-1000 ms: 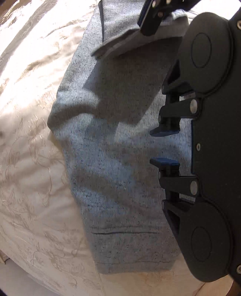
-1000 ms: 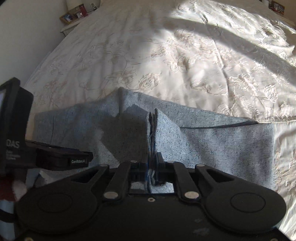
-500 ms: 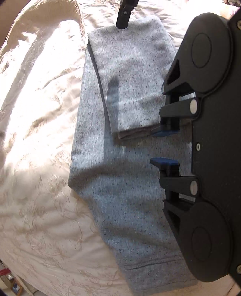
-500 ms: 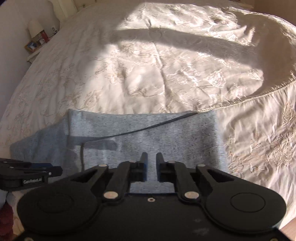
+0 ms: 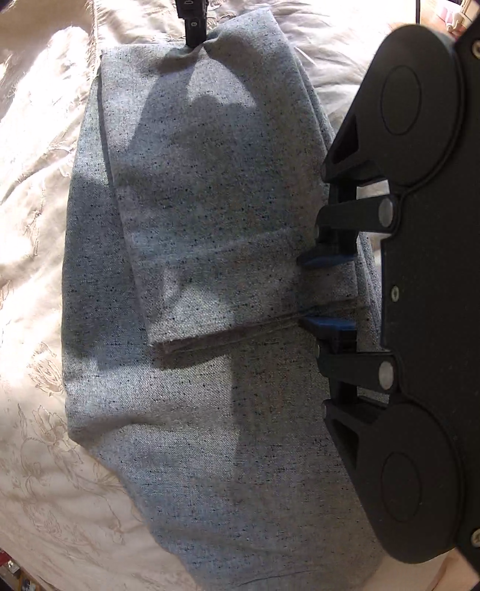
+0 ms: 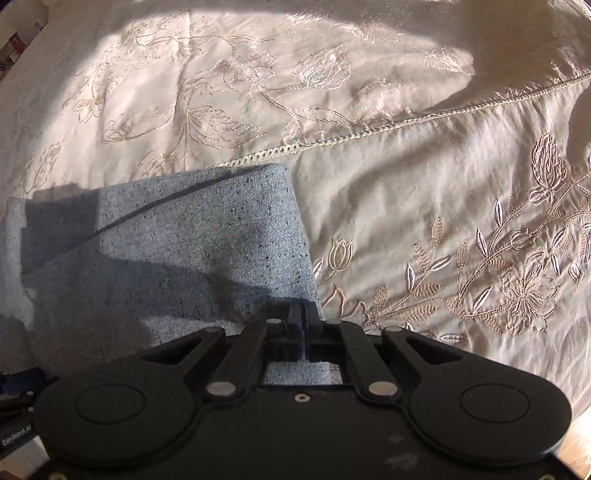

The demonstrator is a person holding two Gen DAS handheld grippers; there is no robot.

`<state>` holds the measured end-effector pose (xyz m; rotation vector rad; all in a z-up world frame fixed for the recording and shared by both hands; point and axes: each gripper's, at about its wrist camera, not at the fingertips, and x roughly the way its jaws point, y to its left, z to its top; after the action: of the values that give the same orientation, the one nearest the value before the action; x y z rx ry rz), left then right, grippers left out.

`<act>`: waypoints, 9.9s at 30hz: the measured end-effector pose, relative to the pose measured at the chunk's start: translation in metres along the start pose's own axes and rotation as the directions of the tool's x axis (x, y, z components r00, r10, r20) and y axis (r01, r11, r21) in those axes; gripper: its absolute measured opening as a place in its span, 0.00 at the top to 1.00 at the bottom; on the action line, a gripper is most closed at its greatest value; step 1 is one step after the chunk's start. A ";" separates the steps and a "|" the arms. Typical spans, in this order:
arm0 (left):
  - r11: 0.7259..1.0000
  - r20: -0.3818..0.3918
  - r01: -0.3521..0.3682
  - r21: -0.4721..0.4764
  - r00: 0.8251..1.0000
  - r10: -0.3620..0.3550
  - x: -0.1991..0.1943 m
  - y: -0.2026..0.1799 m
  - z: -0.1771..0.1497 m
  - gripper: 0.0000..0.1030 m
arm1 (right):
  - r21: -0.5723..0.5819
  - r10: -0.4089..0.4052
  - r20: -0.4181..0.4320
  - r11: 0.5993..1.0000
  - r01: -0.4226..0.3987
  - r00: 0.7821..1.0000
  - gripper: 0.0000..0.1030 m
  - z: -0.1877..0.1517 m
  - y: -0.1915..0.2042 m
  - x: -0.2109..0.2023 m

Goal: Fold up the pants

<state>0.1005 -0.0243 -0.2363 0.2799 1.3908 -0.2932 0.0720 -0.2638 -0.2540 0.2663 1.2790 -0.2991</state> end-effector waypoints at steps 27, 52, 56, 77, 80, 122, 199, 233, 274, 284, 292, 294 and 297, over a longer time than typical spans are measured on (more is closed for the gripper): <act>0.894 0.109 -0.091 -0.439 0.982 0.154 -0.056 0.288 -0.089 0.41 | -0.220 0.144 0.075 0.967 -0.124 0.987 0.88 -0.073 0.163 -0.068; 0.933 0.153 0.290 -0.213 0.953 -0.261 0.022 0.327 -0.059 0.54 | -0.154 0.138 0.057 0.980 -0.127 0.989 0.88 -0.106 0.303 -0.081; 0.906 0.195 0.321 -0.277 0.942 -0.274 -0.003 0.340 -0.066 0.74 | -0.180 0.136 0.079 0.976 -0.120 0.987 0.88 -0.099 0.310 -0.080; 0.947 0.291 0.253 -0.197 0.938 -0.190 -0.076 0.329 -0.065 0.85 | -0.092 0.080 0.011 0.993 -0.078 0.997 0.88 -0.051 0.300 -0.001; 0.944 0.305 0.259 -0.203 0.933 -0.191 -0.084 0.325 -0.063 0.85 | -0.105 0.092 -0.025 0.990 -0.094 0.995 0.88 -0.097 0.296 -0.007; 0.982 0.313 0.143 0.127 0.933 -0.176 -0.115 -0.093 0.014 0.76 | -0.051 0.257 0.097 0.966 -0.253 0.961 0.68 -0.090 -0.016 -0.090; 0.989 0.282 -0.145 0.000 0.949 0.139 -0.051 -0.046 -0.103 0.67 | -0.276 0.548 -0.075 0.791 -0.545 0.833 0.83 0.031 0.100 -0.126; 0.973 0.191 -0.144 -0.183 0.965 0.179 0.002 0.058 -0.126 0.41 | -0.138 0.383 -0.094 0.909 -0.393 0.919 0.93 0.016 0.025 -0.063; 0.988 0.177 -0.117 -0.101 0.975 0.134 0.003 0.022 -0.035 0.39 | -0.079 0.551 -0.039 0.830 -0.553 0.833 0.70 0.034 0.006 0.013; 0.987 0.345 -0.112 -0.118 0.927 0.146 -0.050 0.014 0.016 0.41 | -0.421 0.363 0.204 0.871 -0.253 0.909 0.85 -0.025 0.061 -0.084; 0.977 0.173 -0.201 -0.070 0.962 0.210 0.028 0.012 0.053 0.35 | -0.269 0.197 0.178 0.952 -0.145 0.964 0.73 -0.013 0.019 -0.041; 0.982 0.151 -0.168 -0.091 0.972 0.180 0.037 0.018 0.053 0.35 | -0.212 0.221 0.140 0.959 -0.188 0.965 0.55 -0.004 0.003 -0.030; 0.976 0.180 -0.173 -0.130 0.964 0.194 0.007 0.025 0.048 0.41 | -0.192 0.204 0.236 0.968 -0.160 0.950 0.54 -0.007 -0.005 -0.059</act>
<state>0.1549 -0.0193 -0.2350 0.2771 1.1766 -0.0840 0.0488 -0.2620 -0.1992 0.1917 1.0104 -0.0608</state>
